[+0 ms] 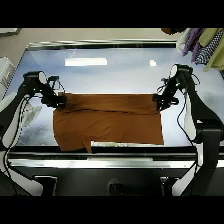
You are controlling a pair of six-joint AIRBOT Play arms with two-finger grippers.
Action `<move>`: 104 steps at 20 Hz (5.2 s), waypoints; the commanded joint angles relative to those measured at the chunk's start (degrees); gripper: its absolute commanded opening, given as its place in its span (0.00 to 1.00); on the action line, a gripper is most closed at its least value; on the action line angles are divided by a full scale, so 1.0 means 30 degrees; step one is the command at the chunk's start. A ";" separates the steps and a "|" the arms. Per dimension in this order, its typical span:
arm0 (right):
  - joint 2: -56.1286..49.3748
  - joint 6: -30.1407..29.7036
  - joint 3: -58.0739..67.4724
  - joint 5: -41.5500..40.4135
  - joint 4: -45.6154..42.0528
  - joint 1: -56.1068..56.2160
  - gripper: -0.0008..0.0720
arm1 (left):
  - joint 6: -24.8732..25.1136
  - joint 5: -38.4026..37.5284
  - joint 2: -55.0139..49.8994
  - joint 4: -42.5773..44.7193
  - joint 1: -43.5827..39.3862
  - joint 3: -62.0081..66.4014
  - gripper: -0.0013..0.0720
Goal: Fold the clothes and pants, and hang the long-sleeved shirts on hangers.
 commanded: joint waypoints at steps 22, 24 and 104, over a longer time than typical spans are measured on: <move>1.3180 -0.6091 -1.8637 -0.6805 0.8772 -0.7082 0.54 | 0.5384 0.5005 1.4222 -1.2145 0.8386 -2.4349 0.75; 1.3180 -0.6135 -1.8637 -0.6841 0.9260 -0.7082 0.54 | 0.5370 0.5574 1.4185 -1.2422 0.7723 -2.4400 0.74; 0.7868 -0.7584 -1.3019 -0.9530 1.0193 -0.7868 0.85 | 0.1865 0.2674 0.4422 -0.7876 0.3446 -0.1107 0.47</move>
